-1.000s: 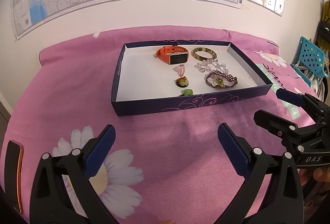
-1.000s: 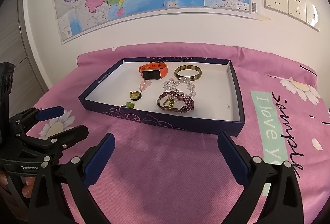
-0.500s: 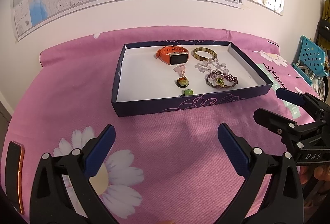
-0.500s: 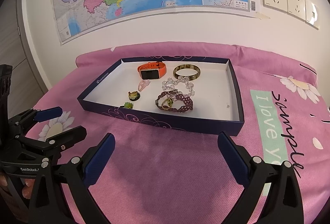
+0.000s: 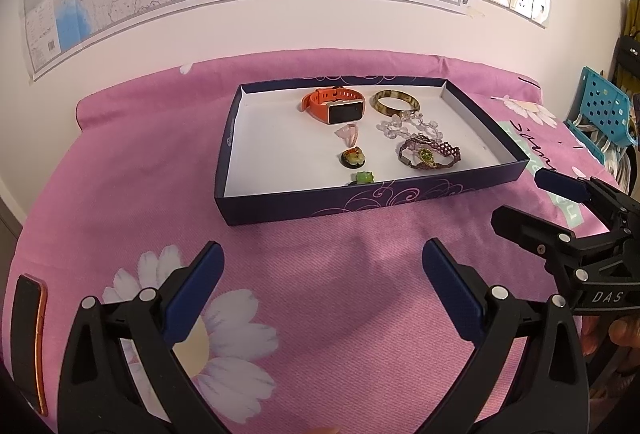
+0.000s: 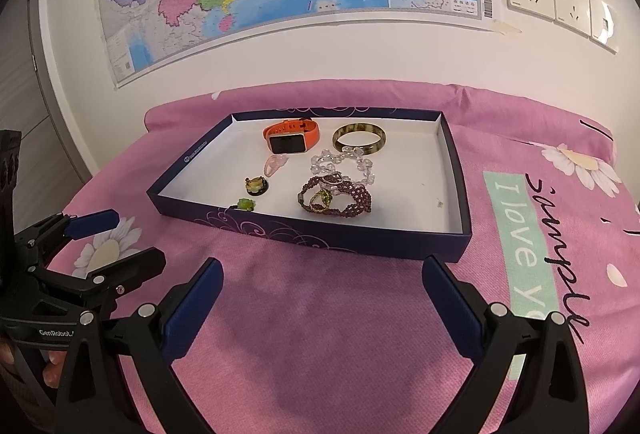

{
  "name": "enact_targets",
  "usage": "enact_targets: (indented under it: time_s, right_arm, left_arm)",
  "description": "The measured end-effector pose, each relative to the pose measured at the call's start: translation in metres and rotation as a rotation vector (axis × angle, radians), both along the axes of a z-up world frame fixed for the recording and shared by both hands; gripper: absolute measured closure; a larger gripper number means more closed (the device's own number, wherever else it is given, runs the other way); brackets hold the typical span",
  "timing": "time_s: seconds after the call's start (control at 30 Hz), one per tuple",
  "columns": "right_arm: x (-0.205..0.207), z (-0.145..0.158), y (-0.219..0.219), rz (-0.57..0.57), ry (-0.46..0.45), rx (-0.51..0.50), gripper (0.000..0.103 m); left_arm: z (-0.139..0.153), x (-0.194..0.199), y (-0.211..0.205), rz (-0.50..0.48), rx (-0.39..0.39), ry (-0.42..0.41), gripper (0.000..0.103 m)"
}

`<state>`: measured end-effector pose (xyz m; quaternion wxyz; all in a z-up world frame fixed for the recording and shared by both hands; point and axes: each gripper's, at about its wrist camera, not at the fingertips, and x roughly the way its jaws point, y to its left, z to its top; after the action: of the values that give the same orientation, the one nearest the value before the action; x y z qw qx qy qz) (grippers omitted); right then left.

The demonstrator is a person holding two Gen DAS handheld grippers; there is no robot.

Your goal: Organize jewelry

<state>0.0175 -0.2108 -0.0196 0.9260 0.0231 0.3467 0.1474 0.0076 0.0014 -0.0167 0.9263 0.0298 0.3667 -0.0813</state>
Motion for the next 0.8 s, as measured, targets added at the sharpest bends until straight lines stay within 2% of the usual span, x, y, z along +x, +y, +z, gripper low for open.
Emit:
enact_targets:
  time_s: [0.8]
  right_arm:
    - [0.0002, 0.0001, -0.0004, 0.002, -0.001, -0.001, 0.007]
  left_arm:
    - [-0.0006, 0.0018, -0.002, -0.004, 0.009, 0.004, 0.005]
